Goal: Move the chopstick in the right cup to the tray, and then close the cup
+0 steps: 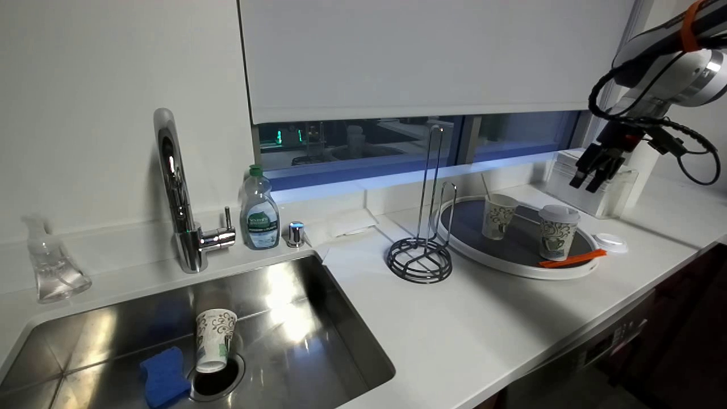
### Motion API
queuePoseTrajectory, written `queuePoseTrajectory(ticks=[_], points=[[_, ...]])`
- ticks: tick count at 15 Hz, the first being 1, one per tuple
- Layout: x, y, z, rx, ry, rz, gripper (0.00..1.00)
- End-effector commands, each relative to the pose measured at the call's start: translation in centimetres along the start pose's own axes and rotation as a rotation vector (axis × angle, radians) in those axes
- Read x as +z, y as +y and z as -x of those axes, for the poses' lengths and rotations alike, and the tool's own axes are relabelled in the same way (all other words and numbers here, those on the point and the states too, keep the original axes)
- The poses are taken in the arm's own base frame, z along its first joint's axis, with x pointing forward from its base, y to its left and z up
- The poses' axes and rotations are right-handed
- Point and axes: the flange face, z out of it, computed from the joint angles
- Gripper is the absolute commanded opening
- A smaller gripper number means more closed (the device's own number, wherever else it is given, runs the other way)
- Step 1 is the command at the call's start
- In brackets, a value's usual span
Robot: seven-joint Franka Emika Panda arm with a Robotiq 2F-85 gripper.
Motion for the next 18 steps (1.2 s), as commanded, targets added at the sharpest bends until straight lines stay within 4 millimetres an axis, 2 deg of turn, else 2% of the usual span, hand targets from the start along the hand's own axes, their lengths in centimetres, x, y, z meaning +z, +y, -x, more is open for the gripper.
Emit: queuePoseTrajectory(ticks=[1,11,16,17,18], points=[[-0.5,-1.8,0.7,-0.005,-0.005,0.055,1.0],[-1.4,-5.6,1.0,-0.06,0.008,0.179,1.0],[-1.5,-6.8,1.5,-0.074,0.009,0.221,1.0],[-1.6,-6.0,0.5,-0.079,0.005,0.191,1.0],[-1.6,-6.2,0.6,-0.081,0.004,0.196,1.0]])
